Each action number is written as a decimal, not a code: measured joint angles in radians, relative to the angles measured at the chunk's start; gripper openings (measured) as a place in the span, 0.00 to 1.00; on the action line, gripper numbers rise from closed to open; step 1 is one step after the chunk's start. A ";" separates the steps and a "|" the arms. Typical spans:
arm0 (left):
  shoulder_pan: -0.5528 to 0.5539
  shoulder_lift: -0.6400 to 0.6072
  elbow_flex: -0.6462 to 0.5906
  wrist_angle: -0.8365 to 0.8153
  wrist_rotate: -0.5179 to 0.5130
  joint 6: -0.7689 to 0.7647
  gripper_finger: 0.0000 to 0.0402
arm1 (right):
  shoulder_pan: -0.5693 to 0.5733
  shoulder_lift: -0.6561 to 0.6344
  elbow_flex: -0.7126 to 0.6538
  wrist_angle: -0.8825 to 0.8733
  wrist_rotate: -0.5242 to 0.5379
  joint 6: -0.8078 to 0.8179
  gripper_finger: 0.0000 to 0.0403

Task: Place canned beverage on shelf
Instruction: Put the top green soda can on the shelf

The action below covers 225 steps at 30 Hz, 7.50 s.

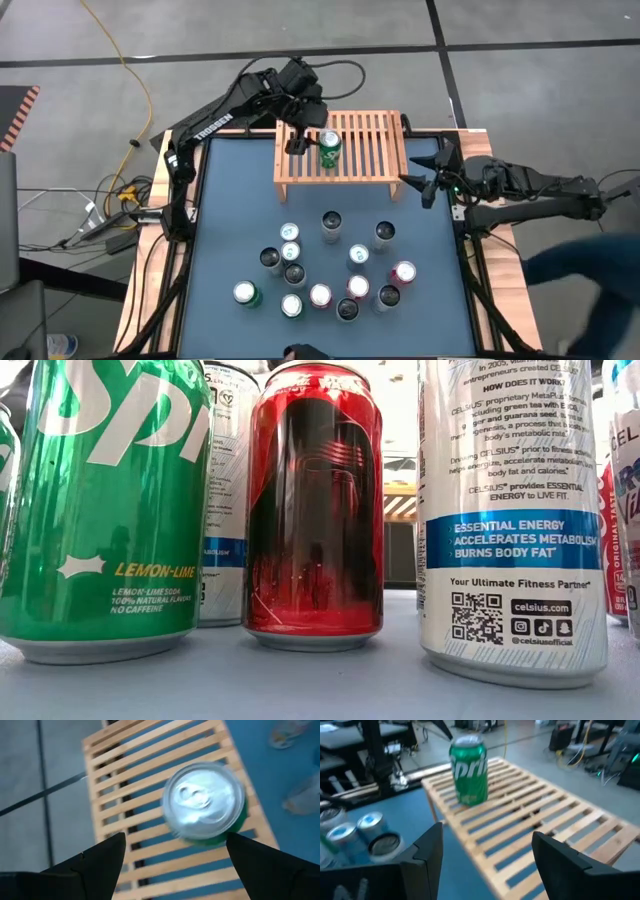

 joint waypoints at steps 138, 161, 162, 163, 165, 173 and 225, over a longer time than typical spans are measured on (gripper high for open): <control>-0.003 -0.340 -0.082 -0.098 0.065 -0.342 0.83 | -0.851 1.132 1.323 -0.839 -0.548 -0.648 0.48; -0.003 -0.340 -0.082 -0.069 0.014 -0.342 0.83 | -0.798 1.026 1.321 -0.824 -0.695 -0.784 0.47; -0.003 -0.340 -0.082 -0.068 0.014 -0.342 0.83 | -0.794 1.002 1.310 -0.820 -0.696 -0.785 0.47; -0.003 -0.340 -0.082 -0.065 0.014 -0.342 0.83 | -0.787 0.978 1.292 -0.818 -0.701 -0.786 0.47; -0.003 -0.340 -0.082 -0.064 0.014 -0.342 0.83 | -0.772 0.918 1.233 -0.821 -0.711 -0.793 0.48; -0.003 -0.341 -0.082 -0.020 0.017 -0.349 0.83 | -0.717 0.684 0.888 -0.613 -0.695 -0.768 0.48; 0.011 -0.341 -0.082 -0.002 0.029 -0.317 0.83 | -0.855 0.998 1.040 -0.622 -0.613 -0.936 0.49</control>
